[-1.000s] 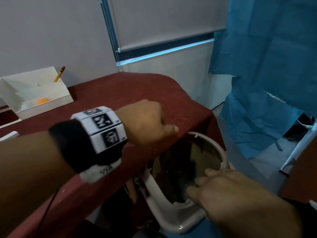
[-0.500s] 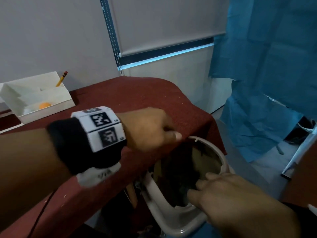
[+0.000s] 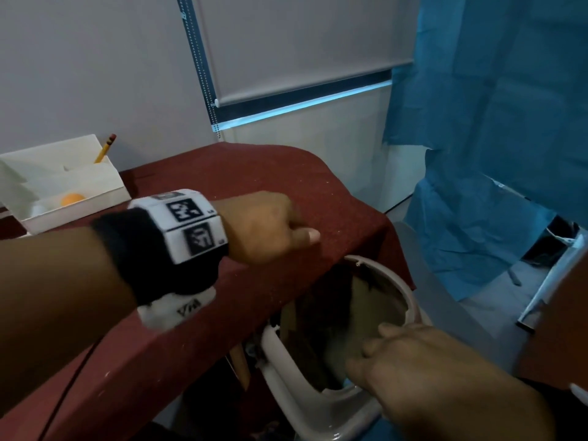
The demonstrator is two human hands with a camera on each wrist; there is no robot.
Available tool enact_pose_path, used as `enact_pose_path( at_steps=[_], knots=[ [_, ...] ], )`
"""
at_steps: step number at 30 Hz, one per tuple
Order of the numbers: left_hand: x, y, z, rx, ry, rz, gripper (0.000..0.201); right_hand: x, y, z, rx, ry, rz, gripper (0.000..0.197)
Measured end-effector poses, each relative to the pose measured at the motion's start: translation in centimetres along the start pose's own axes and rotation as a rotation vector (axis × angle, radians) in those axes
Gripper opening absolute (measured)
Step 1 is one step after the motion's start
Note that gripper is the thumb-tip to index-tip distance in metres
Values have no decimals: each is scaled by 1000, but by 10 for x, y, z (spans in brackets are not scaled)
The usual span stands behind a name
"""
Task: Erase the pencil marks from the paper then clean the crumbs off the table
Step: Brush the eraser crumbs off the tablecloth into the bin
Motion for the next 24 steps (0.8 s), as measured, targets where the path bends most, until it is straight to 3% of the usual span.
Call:
enact_pose_path(
  at_steps=[3,5,7,11,14,16,20,22,24],
  knots=[
    [-16,-12,-33,-149,255,-192,95,1,3,1,-6,11,-2,30],
    [-10,-26,-44,-251,309,-220,101,0,5,3,-21,17,-18,30],
    [13,-33,-37,-335,255,-272,91,1,7,5,-34,18,-24,31],
    [42,-12,-12,-420,39,-126,41,4,4,2,-44,11,6,32],
    [36,16,-19,-105,-20,-166,49,5,4,2,-68,7,-1,28],
    [36,16,-39,-11,26,-207,48,7,4,3,-51,6,-8,25],
    [51,-21,-57,-181,32,-297,57,11,1,4,-14,7,-10,30],
    [54,-32,-49,-144,17,-234,31,13,-1,4,22,0,-15,31],
    [49,-20,-27,-179,18,28,22,14,-4,3,61,-6,-13,31]
  ],
)
Point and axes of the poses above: each hand's wrist, its own z-axis away from the middle knuckle, its own y-axis out of the back of the hand, x = y × z, the point moved 2 cm from there along -z, towards the middle knuckle, and after that the axes turned 12 degrees about -x, right-handed, at the moved point
